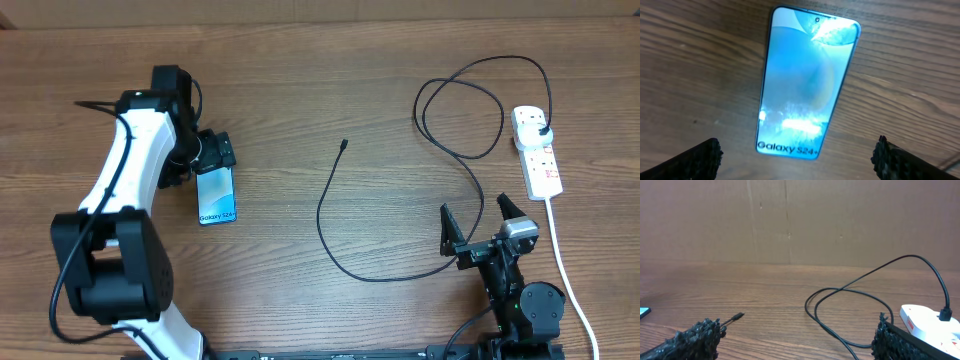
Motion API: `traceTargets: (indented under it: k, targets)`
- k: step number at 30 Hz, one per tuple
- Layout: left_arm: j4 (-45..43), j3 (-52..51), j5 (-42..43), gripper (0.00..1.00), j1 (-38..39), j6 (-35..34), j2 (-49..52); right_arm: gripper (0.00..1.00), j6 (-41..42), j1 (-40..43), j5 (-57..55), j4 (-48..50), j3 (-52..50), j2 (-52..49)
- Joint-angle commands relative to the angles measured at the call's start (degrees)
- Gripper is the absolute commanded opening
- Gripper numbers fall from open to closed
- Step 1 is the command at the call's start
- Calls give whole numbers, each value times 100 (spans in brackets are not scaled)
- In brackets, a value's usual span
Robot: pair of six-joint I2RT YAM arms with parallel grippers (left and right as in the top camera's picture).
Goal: Plug charger to phone and switch on socket
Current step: 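Move the left gripper over the phone and lower onto it, then close the left gripper on the phone's long edges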
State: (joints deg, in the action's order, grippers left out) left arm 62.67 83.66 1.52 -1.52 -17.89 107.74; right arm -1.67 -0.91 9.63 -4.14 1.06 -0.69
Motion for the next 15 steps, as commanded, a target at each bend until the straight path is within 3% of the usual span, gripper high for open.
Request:
traceTargets:
  k: [1,15]
  targets:
    - [-90,105,111,100,33,369,251,100,11,-48,-63,20,-61,50]
    - [-380,92,295,100,120,846,717,100,11,-48,-63,20,-61,50]
